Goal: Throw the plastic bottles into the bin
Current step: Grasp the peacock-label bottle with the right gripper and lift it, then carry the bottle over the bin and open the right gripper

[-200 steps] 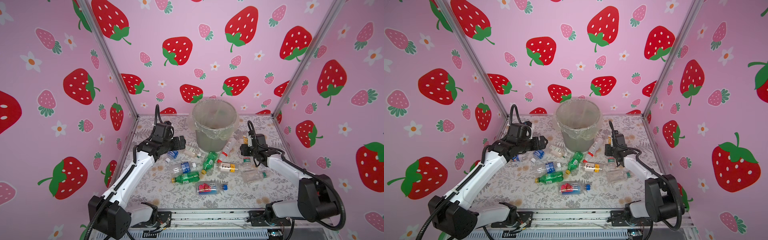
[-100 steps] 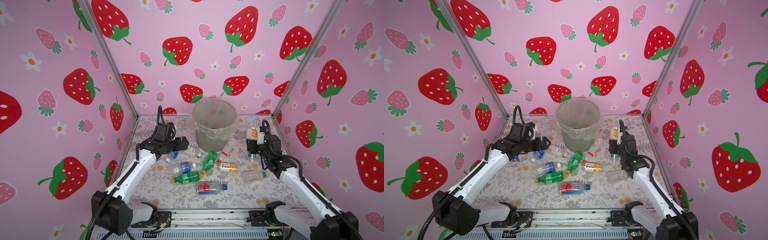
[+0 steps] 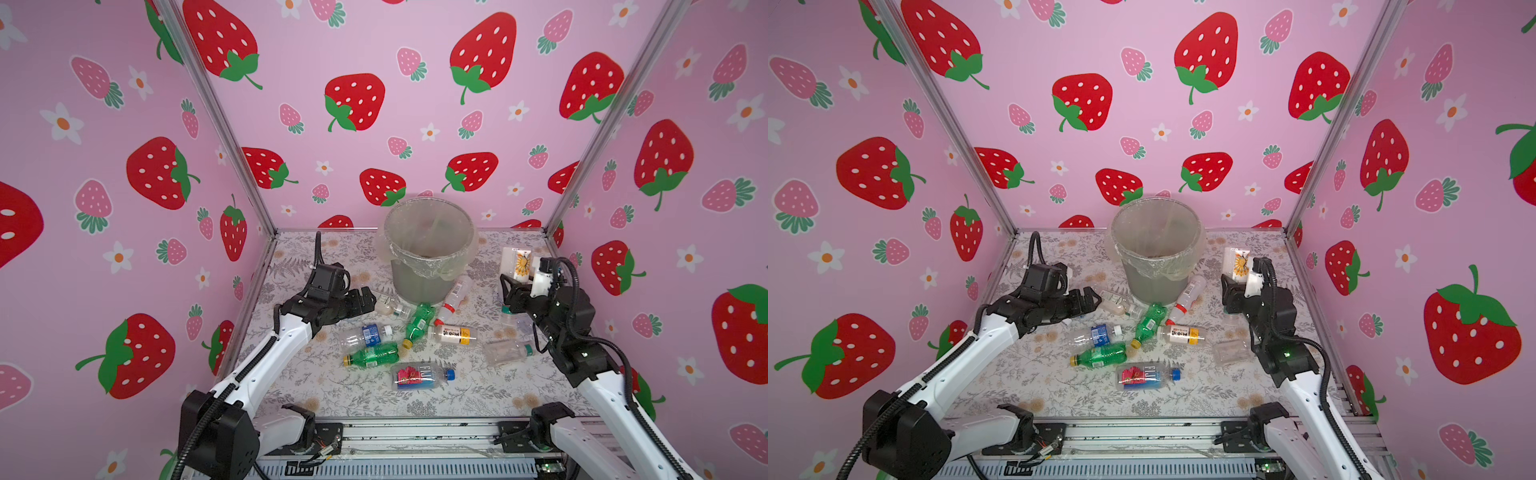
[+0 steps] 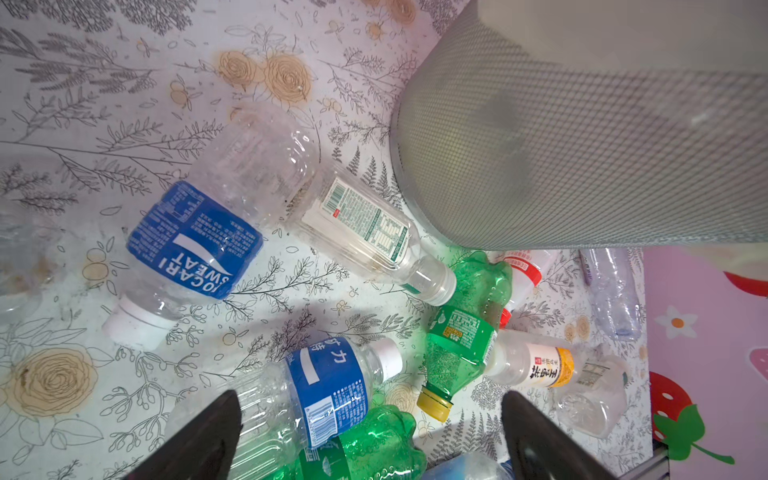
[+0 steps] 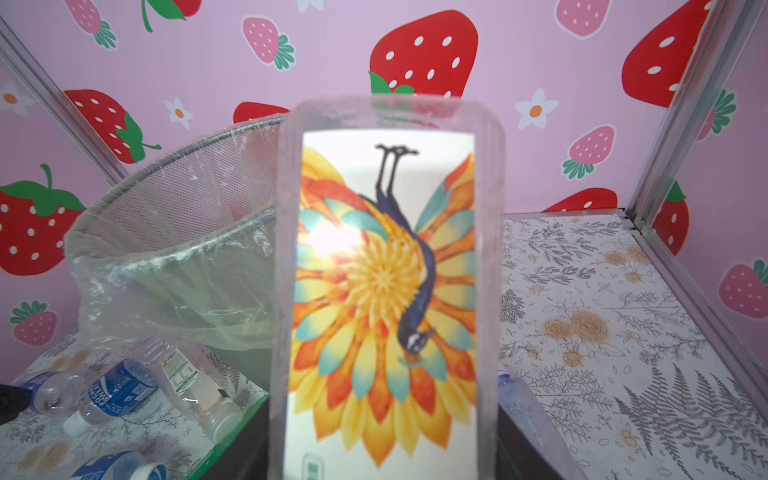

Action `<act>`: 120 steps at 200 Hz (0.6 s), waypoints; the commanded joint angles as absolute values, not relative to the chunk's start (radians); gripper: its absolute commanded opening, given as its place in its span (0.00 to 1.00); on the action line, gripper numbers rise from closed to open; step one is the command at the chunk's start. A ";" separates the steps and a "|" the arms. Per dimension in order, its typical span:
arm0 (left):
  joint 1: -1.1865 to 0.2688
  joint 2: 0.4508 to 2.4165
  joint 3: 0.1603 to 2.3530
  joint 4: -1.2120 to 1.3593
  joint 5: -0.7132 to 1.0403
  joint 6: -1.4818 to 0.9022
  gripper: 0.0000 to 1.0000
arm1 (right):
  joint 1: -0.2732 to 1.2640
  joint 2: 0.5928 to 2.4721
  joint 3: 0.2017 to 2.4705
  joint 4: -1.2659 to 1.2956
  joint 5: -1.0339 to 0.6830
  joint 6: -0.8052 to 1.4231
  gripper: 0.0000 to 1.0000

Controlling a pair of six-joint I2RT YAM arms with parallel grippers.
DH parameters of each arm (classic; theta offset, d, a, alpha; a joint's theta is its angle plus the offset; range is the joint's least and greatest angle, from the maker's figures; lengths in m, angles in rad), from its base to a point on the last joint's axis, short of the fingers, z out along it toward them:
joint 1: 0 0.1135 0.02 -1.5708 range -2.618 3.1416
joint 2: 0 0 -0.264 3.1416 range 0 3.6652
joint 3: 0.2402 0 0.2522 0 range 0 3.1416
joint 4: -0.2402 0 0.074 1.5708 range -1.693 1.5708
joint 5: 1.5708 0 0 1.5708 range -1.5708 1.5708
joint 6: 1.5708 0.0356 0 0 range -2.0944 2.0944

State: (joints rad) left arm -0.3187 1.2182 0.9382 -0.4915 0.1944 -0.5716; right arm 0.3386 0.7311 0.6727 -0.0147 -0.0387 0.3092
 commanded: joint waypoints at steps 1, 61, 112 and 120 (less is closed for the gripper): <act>-0.319 1.201 0.904 -0.437 0.202 -0.626 0.99 | 0.345 0.668 0.640 0.048 -0.099 0.296 0.59; -0.318 1.206 0.850 -0.396 0.199 -0.649 0.99 | 0.346 0.523 0.595 0.061 -0.152 0.301 0.60; -0.317 1.203 0.826 -0.374 0.204 -0.659 0.99 | 0.345 0.439 0.563 0.048 -0.170 0.318 0.60; -0.318 1.201 0.825 -0.374 0.203 -0.658 0.99 | 0.345 0.430 0.557 0.043 -0.172 0.321 0.60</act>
State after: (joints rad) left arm -0.3187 1.2171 0.8360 -0.3920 0.1955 -0.6415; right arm 0.3405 0.4606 0.5747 0.0296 -0.1482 0.3141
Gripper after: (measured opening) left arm 0.991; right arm 0.602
